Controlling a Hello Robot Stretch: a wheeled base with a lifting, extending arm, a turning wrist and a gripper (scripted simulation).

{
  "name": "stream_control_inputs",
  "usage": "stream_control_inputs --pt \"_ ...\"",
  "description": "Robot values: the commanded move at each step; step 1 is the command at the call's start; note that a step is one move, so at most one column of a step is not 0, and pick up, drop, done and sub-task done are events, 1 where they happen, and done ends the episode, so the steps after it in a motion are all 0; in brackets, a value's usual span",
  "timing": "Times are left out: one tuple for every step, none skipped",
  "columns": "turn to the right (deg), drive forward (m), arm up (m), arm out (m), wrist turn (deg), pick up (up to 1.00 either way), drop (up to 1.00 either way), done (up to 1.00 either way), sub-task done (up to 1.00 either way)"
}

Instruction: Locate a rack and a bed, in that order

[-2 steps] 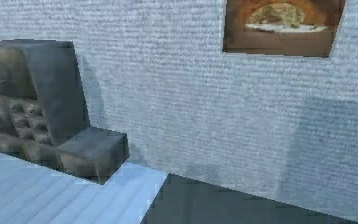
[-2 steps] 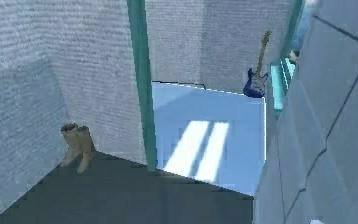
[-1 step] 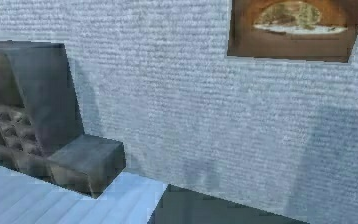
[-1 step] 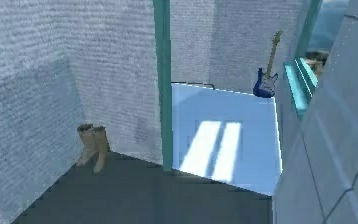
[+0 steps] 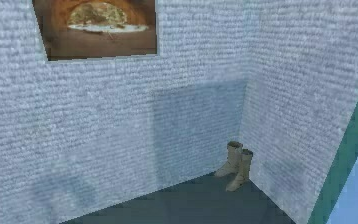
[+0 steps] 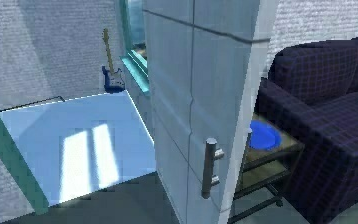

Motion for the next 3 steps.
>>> stream_control_inputs --pt "9.0 0.0 0.0 0.0 0.0 0.0 0.0 0.0 0.0" --pt "0.0 0.35 0.0 0.0 0.0 0.0 0.0 0.0 0.0" --pt "45.0 0.0 0.0 0.0 0.0 0.0 0.0 0.0 0.0"
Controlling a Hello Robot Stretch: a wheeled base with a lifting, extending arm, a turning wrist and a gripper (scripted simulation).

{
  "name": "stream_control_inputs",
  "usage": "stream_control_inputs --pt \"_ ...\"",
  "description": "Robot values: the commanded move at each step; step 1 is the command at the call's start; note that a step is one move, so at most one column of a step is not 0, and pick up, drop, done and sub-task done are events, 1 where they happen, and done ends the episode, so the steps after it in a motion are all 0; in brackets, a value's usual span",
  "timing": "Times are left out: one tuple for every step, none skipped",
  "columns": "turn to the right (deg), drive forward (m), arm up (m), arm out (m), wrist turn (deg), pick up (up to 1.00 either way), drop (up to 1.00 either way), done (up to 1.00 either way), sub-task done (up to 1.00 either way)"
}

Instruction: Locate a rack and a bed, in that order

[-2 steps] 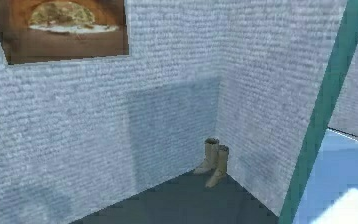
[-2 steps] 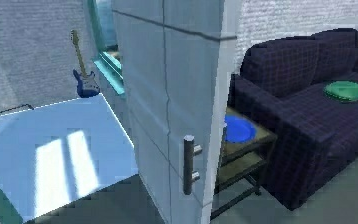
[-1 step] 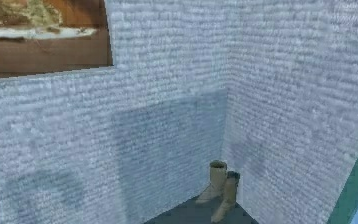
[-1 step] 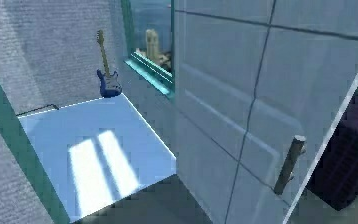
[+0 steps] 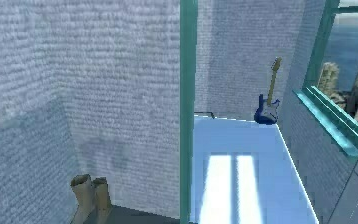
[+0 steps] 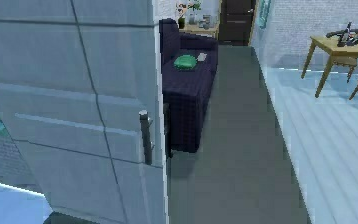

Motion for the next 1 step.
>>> stream_control_inputs --pt "21.0 0.0 0.0 0.0 0.0 0.0 0.0 0.0 0.0"
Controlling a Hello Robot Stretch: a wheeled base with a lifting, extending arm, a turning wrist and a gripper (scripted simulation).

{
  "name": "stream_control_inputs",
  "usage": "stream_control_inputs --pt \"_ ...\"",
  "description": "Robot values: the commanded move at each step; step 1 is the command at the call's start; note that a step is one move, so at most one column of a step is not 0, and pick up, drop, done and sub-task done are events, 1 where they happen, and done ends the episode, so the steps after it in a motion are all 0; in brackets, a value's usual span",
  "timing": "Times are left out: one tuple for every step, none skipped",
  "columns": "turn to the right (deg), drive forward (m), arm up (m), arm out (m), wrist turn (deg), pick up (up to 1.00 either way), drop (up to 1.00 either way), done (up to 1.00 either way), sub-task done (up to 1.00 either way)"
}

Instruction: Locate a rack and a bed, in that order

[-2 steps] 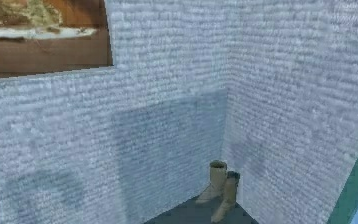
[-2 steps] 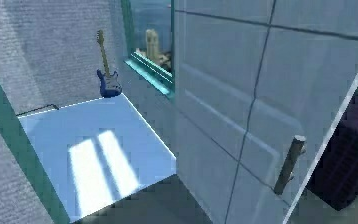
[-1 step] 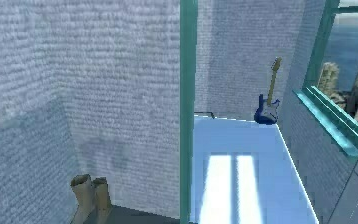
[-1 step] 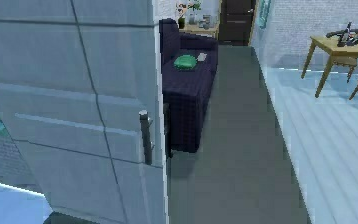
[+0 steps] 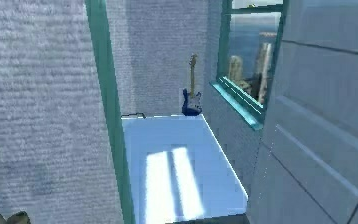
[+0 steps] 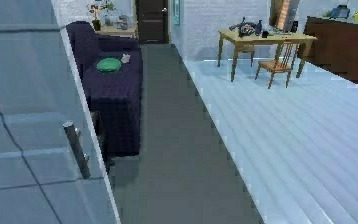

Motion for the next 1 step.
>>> stream_control_inputs --pt "0.0 1.0 0.0 0.0 0.0 0.0 0.0 0.0 0.0"
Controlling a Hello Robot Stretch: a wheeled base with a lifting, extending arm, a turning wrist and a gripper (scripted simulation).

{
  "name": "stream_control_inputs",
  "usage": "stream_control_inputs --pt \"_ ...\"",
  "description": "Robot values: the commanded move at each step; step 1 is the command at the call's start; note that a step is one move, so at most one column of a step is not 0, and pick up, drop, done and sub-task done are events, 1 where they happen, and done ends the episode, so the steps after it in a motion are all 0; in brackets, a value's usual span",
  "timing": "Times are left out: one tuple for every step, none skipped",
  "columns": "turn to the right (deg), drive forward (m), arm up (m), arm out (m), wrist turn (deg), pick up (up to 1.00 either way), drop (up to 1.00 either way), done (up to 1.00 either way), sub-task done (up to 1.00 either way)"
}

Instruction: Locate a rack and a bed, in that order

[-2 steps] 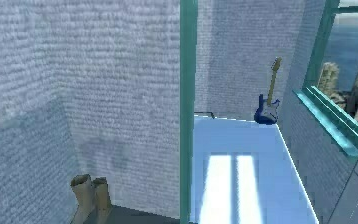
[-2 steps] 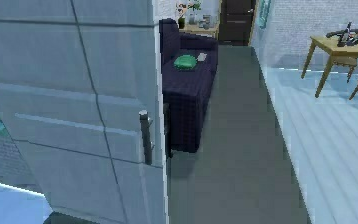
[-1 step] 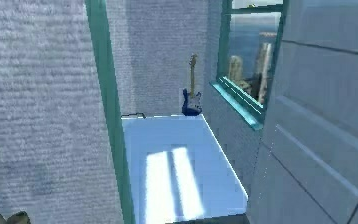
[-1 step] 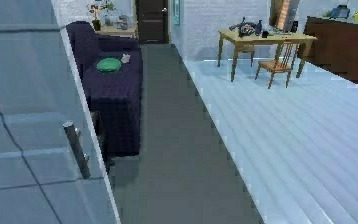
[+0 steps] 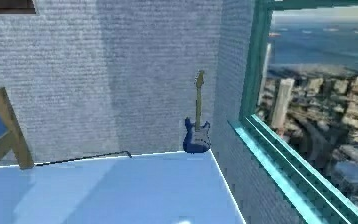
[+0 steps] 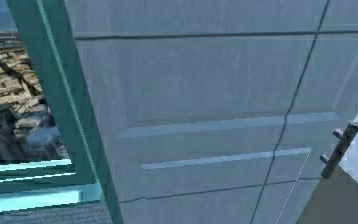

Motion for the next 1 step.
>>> stream_control_inputs --pt "-3.0 0.0 0.0 0.0 0.0 0.0 0.0 0.0 0.0"
